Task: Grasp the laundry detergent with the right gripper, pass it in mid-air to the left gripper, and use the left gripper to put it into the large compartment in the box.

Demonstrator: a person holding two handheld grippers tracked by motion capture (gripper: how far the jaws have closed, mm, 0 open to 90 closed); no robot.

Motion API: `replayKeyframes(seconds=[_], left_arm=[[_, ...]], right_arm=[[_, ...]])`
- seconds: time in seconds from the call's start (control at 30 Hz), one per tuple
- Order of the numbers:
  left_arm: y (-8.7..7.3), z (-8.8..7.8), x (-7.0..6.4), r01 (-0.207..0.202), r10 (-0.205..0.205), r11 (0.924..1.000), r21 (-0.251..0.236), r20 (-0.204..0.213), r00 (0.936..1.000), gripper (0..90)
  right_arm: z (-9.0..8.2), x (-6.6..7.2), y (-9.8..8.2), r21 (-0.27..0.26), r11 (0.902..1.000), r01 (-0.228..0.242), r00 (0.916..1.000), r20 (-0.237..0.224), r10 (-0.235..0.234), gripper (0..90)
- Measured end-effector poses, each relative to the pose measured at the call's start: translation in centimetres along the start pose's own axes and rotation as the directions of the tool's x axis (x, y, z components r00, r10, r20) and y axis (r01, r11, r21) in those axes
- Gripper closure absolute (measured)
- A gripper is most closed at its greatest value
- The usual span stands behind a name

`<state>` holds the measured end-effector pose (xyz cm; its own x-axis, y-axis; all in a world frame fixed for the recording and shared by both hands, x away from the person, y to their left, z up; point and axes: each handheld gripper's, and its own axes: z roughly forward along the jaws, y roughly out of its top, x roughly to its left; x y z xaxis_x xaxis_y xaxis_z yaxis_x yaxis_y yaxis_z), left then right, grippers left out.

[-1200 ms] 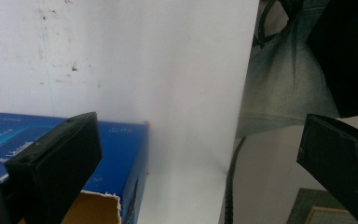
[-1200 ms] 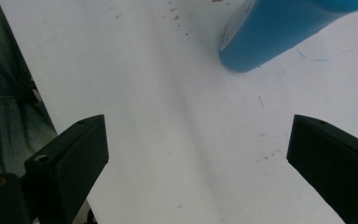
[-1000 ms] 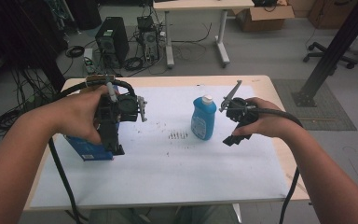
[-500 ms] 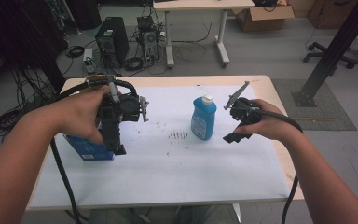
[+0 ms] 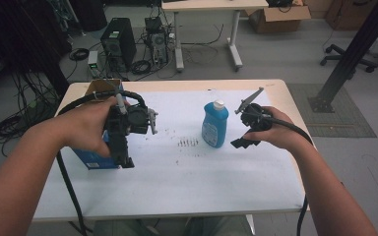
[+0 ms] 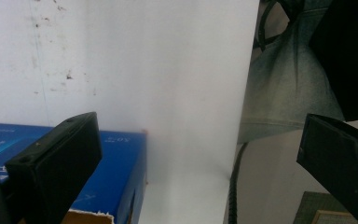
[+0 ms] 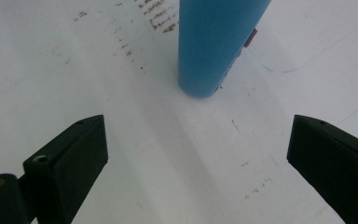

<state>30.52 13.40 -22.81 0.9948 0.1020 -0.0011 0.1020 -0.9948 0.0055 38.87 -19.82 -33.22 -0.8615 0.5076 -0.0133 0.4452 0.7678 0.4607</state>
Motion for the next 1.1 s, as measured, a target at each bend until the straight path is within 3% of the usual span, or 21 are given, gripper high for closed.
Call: replayKeyframes(seconds=[0.47,0.77,1.0,1.1], left_arm=[[-0.6,1.0,-0.6,-0.005,0.005,1.0000,-0.002,0.003,1.0000,0.2],[-0.8,1.5,-0.7,-0.003,0.003,1.0000,0.008,0.011,0.9999,0.2],[-0.6,1.7,-0.8,-0.011,0.011,0.9999,0.011,0.012,0.9999,0.2],[-0.5,1.7,-0.7,-0.013,0.013,0.9999,0.011,0.005,0.9999,0.2]], right_arm=[[1.8,0.1,0.0,-0.079,0.9965,-0.028,0.9996,0.004,0.029,5.2],[2.9,-0.3,-0.3,-0.124,0.9900,-0.067,0.9976,0.006,0.069,4.8],[3.9,-0.7,-0.7,-0.167,0.9790,-0.117,0.9931,-0.011,0.117,4.5],[4.2,-0.7,-0.7,-0.171,0.9792,-0.110,0.9940,-0.012,0.109,4.1]])
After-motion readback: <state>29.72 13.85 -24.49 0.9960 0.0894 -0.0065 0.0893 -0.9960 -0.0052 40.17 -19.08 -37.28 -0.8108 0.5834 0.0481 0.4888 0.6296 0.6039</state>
